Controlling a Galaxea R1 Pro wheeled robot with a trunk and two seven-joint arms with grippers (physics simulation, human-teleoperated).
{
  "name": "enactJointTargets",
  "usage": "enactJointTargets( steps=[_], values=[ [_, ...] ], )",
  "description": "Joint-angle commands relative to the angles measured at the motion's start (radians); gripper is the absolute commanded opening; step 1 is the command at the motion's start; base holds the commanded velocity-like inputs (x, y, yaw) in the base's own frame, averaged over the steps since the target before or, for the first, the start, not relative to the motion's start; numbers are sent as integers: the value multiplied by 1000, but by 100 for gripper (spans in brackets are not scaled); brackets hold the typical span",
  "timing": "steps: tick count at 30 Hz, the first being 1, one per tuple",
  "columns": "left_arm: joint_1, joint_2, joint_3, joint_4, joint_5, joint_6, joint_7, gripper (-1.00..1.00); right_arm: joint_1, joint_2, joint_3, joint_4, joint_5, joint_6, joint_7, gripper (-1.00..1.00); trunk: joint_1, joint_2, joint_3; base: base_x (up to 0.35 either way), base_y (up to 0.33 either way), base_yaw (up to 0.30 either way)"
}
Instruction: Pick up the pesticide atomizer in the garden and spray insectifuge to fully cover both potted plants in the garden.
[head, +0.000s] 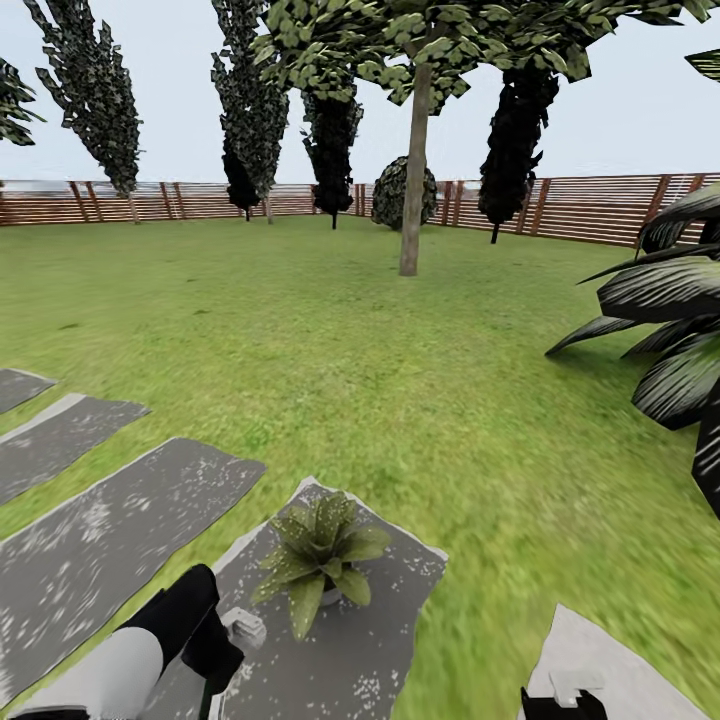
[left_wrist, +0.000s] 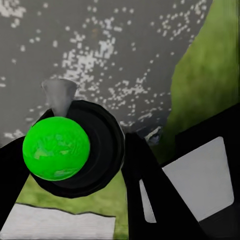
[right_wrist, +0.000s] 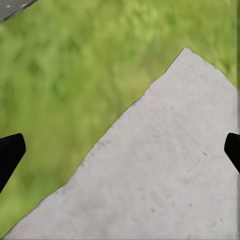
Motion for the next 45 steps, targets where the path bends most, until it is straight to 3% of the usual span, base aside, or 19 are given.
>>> enactJointTargets(
  steps=[1, 12, 23, 27, 30, 33, 38, 45],
  values=[
    [-2, 0, -3, -2, -8, 9, -12, -100, -1, -1, -8, 2, 10, -5, -3, 100, 0, 0, -1, 74, -40, 0],
    [-2, 2, -7, -1, -4, 13, -18, -100, -1, -1, -8, 0, 10, -6, -6, 100, 0, 0, -1, 186, -182, 73],
    [-10, 0, -4, -3, -4, 13, -18, -100, -1, -1, -8, 2, 10, -6, -6, 100, 0, 0, -1, -162, -239, 273],
    [-54, 3, -6, -2, -1, 13, -34, -100, -1, -1, -8, 2, 10, -6, -6, 100, 0, 0, -1, -98, -63, 100],
    [-91, 2, -19, -2, -22, 13, -141, -100, -1, -1, -8, 1, 10, -6, -6, 100, 0, 0, -1, -7, -4, 7],
    [-120, 6, -62, -1, -107, 14, -226, -100, -1, -1, -8, 0, 10, -6, -6, 100, 0, 0, -1, -1, 0, 1],
    [-114, -3, -84, 0, -148, 15, -238, -100, -1, 1, -8, 0, 9, -7, -6, 100, 0, 0, -1, 0, 0, 84],
    [-114, 5, -78, 0, -148, 15, -240, -100, -1, -1, -9, 0, 9, -6, -6, 100, 0, 0, -1, 82, -107, 225]
  ],
)
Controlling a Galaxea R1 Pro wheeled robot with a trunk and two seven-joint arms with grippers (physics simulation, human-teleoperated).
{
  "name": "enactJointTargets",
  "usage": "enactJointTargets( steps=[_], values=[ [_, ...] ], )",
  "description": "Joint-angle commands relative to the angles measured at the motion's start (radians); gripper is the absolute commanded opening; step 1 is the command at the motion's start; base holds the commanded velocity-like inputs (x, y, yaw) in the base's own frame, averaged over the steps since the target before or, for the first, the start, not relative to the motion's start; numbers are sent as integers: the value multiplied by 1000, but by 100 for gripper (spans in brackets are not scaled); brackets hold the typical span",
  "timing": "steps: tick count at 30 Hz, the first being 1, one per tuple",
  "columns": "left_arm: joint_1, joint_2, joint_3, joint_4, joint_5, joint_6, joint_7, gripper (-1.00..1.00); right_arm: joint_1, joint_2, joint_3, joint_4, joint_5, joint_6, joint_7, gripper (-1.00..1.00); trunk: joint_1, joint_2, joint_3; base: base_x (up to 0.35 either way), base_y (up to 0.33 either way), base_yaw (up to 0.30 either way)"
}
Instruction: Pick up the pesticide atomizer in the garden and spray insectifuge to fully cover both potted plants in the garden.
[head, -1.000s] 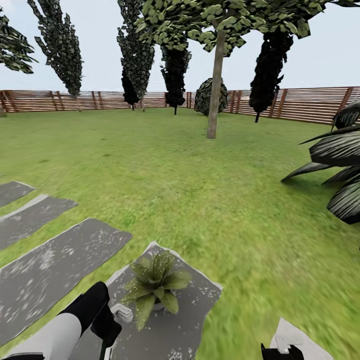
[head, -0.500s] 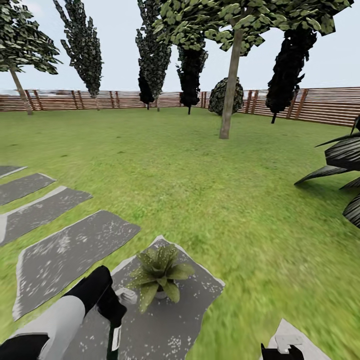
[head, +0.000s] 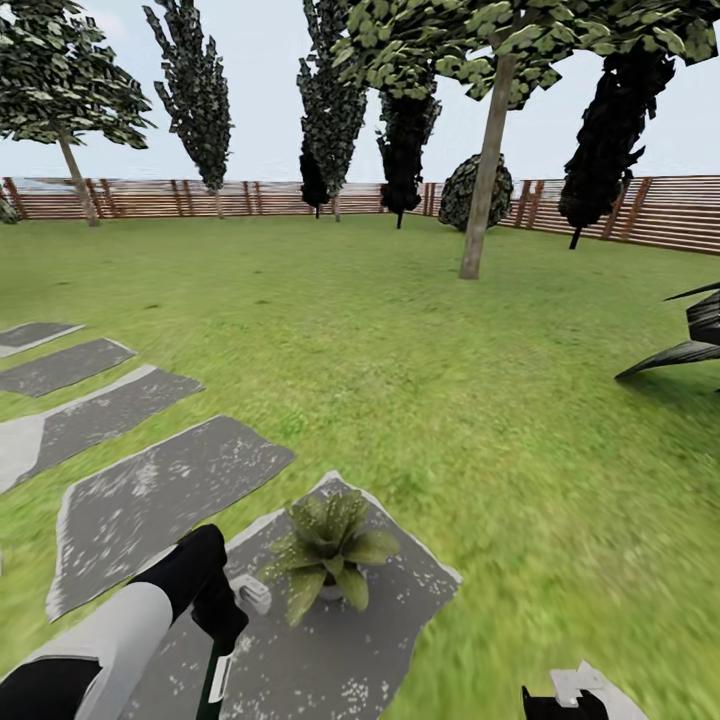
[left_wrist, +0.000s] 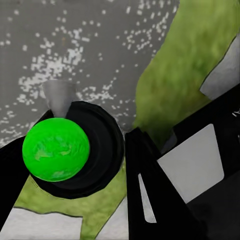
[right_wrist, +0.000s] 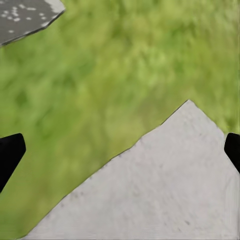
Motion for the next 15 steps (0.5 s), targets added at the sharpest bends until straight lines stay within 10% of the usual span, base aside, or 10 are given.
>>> enactJointTargets(
  steps=[1, 15],
  values=[
    [0, 0, -7, -2, -4, 8, -8, -100, -1, -1, -7, 2, 10, -5, -3, 100, 0, 0, -1, 162, -226, 46],
    [1, -5, -7, -2, -4, 8, -7, -100, -1, 0, -7, 2, 10, -6, -3, 100, 0, 0, -1, 65, -261, 157]
  ],
)
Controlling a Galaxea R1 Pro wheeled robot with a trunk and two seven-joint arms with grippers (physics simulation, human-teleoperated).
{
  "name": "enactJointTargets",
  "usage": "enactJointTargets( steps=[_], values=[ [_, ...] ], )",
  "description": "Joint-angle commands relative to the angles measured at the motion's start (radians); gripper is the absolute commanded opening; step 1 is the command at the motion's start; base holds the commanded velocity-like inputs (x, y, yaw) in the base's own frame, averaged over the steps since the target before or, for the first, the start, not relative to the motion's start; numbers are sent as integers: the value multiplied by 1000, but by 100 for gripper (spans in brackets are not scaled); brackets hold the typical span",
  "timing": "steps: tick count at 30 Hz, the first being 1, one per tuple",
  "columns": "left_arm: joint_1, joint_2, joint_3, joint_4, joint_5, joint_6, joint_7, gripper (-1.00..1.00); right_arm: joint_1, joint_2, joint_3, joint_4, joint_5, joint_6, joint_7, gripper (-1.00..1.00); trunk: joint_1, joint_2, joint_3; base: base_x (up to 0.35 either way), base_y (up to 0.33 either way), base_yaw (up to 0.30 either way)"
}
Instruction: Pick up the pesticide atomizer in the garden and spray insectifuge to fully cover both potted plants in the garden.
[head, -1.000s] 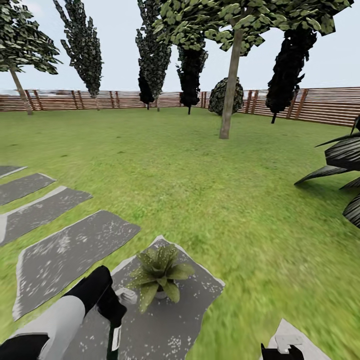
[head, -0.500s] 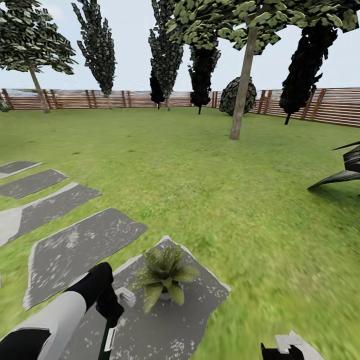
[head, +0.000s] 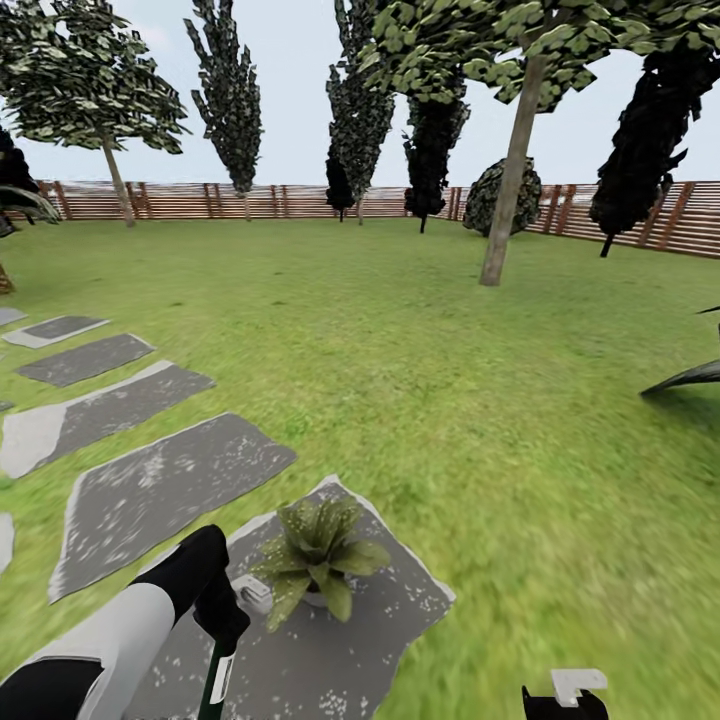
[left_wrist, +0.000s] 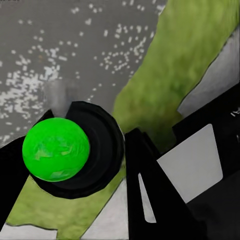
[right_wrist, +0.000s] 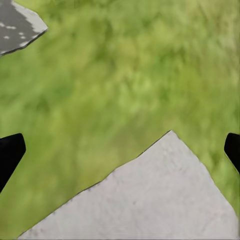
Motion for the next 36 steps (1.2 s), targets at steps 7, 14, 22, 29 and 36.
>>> enactJointTargets(
  steps=[7, 14, 22, 29, 36],
  values=[
    [0, -1, -7, -2, -4, 8, -8, -100, -1, 0, -7, 2, 11, -5, -3, 100, 0, 0, -1, 137, -271, 277],
    [0, 0, -7, -2, -4, 7, -7, -100, -1, -1, -9, 1, 11, -5, -3, 100, 0, 0, -1, 38, -273, 169],
    [-14, 7, -4, -3, -4, 6, -10, -100, -1, -2, -8, 0, 12, -5, -3, 100, 0, 0, -1, -158, -190, 139],
    [-102, 10, -7, -4, -105, 5, -182, -100, -1, -3, -7, 0, 12, -4, -3, 100, 0, 0, -1, -7, -5, 21],
    [-137, 7, -4, -6, -255, 6, -300, -100, -1, -3, -7, 0, 11, -4, -3, 100, 0, 0, -1, 2, -2, 55]
  ],
)
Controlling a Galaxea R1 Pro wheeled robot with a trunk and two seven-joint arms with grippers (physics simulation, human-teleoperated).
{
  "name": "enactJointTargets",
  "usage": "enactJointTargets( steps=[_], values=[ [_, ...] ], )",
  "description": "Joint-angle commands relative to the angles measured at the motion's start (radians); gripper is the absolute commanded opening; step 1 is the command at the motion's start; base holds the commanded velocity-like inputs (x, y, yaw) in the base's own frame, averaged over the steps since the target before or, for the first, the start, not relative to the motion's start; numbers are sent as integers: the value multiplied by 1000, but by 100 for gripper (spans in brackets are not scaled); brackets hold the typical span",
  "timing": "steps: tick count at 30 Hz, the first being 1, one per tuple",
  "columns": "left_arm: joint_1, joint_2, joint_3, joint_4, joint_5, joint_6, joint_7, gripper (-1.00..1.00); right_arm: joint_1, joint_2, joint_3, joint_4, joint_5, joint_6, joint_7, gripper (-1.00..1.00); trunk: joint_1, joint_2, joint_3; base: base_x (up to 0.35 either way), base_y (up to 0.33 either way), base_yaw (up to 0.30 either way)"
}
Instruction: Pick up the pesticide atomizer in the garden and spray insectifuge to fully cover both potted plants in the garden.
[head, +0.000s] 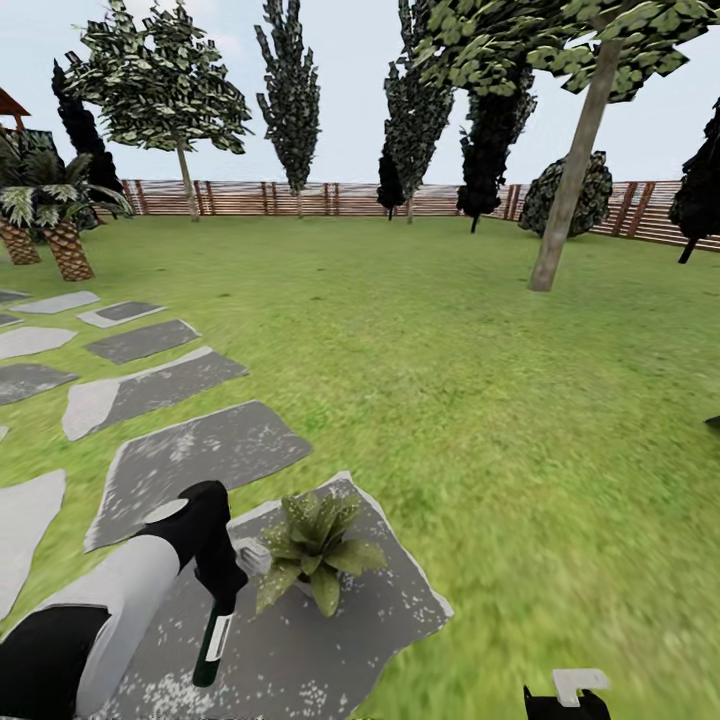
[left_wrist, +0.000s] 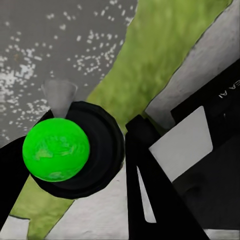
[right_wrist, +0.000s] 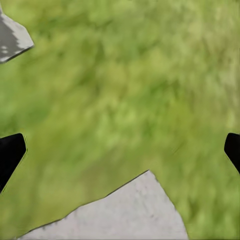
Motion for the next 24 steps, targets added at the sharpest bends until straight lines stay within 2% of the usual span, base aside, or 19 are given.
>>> enactJointTargets(
  steps=[1, 6, 14, 24],
  values=[
    [0, 1, -5, -2, -6, 11, -10, -100, -1, 0, -7, 2, 11, -5, -3, 100, 0, 0, -1, 78, -102, 239],
    [1, -8, -3, -2, -6, 12, -11, -100, -1, 0, -7, 2, 10, -5, -3, 100, 0, 0, -1, 144, -215, 270],
    [2, -7, -2, -2, -6, 12, -11, -100, -1, 0, -7, 2, 11, -5, -3, 100, 0, 0, -1, 156, -237, 265],
    [2, -8, -1, -2, -4, 12, -11, -100, -1, 0, -7, 2, 11, -5, -3, 100, 0, 0, -1, 162, -237, 31]
  ],
)
